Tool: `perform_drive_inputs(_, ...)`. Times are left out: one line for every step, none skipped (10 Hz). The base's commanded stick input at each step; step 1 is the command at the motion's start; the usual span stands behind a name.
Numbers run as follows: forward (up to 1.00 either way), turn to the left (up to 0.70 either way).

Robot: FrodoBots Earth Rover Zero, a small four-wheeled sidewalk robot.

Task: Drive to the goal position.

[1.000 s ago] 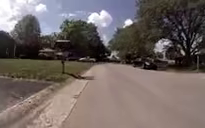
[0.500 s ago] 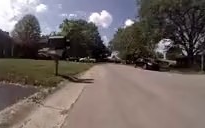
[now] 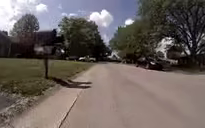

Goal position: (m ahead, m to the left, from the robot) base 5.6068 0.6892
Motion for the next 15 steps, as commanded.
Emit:
perform_drive_inputs(1.00, 0.00)
perform_drive_inputs(1.00, 0.00)
perform_drive_inputs(1.00, 0.00)
perform_drive_inputs(1.00, 0.00)
perform_drive_inputs(1.00, 0.00)
perform_drive_inputs(1.00, 0.00)
perform_drive_inputs(1.00, 0.00)
perform_drive_inputs(1.00, 0.00)
perform_drive_inputs(1.00, 0.00)
perform_drive_inputs(1.00, 0.00)
perform_drive_inputs(1.00, 0.00)
perform_drive_inputs(1.00, 0.00)
perform_drive_inputs(1.00, 0.00)
perform_drive_inputs(1.00, 0.00)
perform_drive_inputs(1.00, 0.00)
